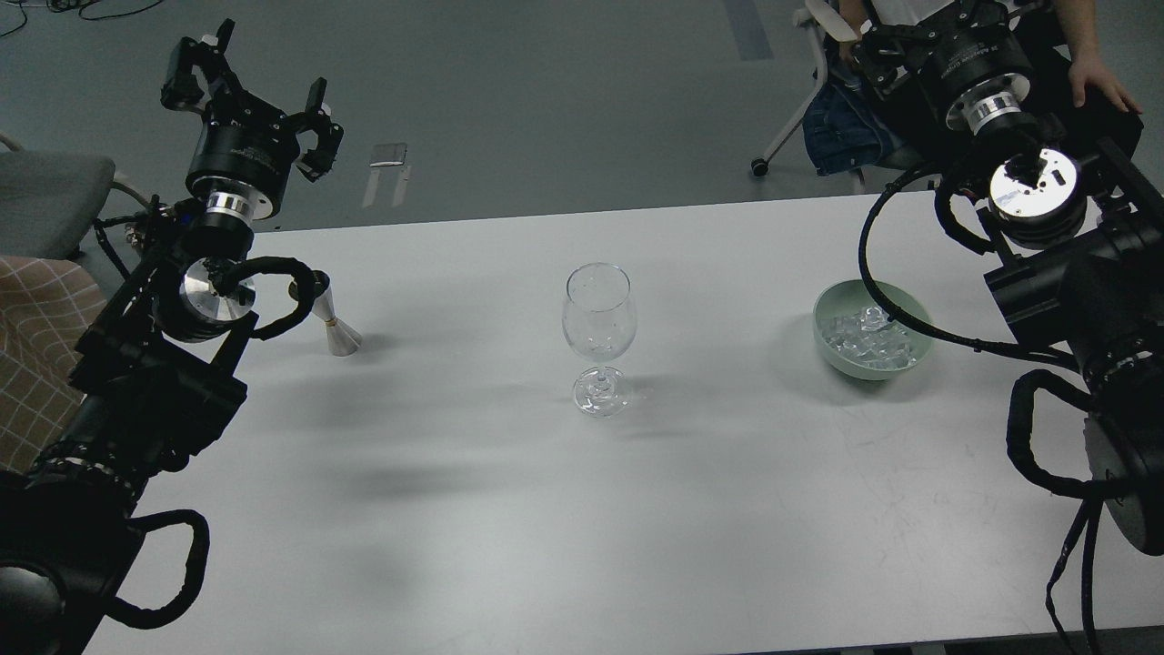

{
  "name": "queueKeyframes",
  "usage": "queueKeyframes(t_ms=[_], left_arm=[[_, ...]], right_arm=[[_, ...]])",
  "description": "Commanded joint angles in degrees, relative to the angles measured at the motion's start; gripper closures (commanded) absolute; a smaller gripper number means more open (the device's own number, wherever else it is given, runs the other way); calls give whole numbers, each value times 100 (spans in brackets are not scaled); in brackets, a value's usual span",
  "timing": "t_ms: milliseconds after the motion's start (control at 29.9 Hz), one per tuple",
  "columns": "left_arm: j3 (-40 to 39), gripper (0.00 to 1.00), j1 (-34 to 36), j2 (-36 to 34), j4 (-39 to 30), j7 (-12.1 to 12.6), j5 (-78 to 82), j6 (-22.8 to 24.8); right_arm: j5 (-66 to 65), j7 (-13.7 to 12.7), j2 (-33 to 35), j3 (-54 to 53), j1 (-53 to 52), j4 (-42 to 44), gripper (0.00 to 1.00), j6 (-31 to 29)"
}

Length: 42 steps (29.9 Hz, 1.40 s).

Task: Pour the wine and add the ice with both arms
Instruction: 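Raise the left gripper and move it back from the silver jigger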

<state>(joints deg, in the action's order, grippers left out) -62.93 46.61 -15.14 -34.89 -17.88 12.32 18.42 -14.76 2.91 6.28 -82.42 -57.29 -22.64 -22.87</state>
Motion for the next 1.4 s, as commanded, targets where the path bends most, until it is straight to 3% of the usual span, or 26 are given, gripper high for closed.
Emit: queueKeyframes(t_ms=[0, 602, 802, 1370], left_arm=[[26, 2, 6, 38, -27, -13, 16, -101], [44, 2, 120, 20, 316, 39, 43, -49], [17, 2, 138, -15, 342, -57, -1, 39], [26, 2, 225, -32, 298, 22, -1, -128]], right_arm=[[8, -1, 5, -2, -1, -21, 0, -7], [43, -71, -21, 6, 17, 31, 0, 20], [34, -53, 23, 6, 52, 5, 0, 20], [26, -45, 242, 24, 140, -48, 0, -51]])
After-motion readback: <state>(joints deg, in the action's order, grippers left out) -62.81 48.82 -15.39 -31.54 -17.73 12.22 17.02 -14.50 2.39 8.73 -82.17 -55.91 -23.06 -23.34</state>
